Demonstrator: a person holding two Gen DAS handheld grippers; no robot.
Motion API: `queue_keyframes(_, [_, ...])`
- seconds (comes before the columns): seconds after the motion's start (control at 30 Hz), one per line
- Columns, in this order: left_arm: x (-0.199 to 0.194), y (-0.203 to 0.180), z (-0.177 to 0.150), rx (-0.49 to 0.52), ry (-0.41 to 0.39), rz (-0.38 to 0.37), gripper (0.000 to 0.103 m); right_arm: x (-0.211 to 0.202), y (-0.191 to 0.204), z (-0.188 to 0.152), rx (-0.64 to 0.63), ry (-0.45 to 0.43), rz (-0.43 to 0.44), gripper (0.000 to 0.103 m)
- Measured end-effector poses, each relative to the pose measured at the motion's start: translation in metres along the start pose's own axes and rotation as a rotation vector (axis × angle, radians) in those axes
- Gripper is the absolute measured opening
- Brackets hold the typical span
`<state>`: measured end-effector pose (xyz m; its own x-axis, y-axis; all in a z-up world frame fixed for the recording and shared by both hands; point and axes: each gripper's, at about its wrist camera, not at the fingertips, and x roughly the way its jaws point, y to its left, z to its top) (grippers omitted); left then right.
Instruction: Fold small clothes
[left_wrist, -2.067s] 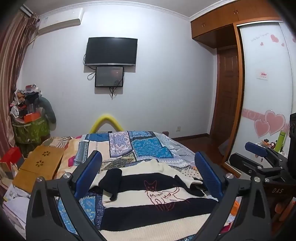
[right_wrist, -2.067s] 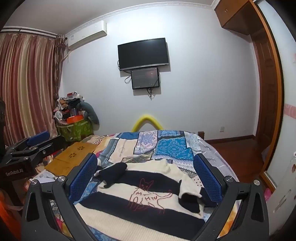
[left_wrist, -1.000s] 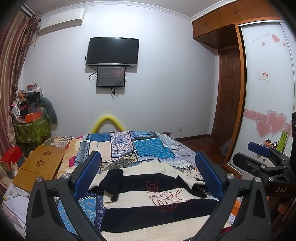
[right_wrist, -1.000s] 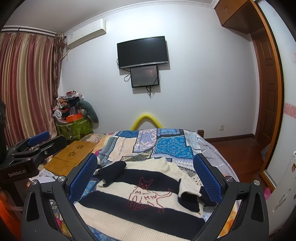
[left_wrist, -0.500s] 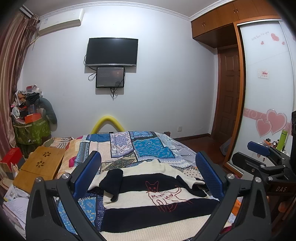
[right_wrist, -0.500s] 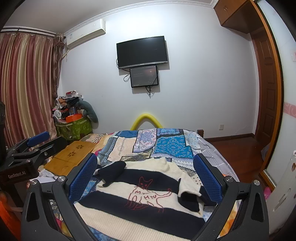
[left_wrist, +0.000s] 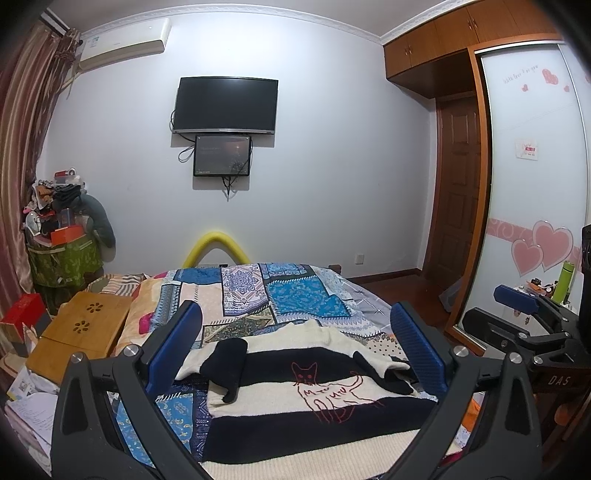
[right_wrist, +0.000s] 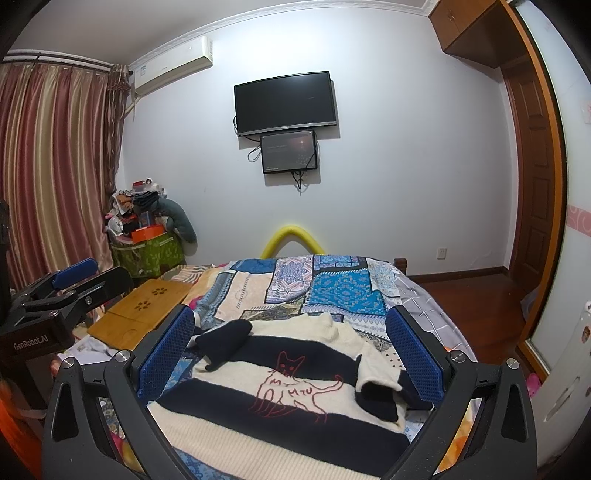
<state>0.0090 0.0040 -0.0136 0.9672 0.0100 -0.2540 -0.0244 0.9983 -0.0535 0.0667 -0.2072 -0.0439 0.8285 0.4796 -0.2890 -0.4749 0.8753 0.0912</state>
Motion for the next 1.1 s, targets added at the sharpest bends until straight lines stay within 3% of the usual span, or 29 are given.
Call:
queue_keyframes(0.63, [0.003, 0.006, 0.001, -0.018, 0.008, 0.011, 0.103, 0.004, 0.003, -0.004, -0.005, 0.009, -0.003, 0.103])
queue_keyframes(1.1, [0.051, 0.044, -0.003, -0.053, 0.096, 0.062, 0.103, 0.052, -0.015, 0.001, -0.014, 0.103, -0.056, 0.103])
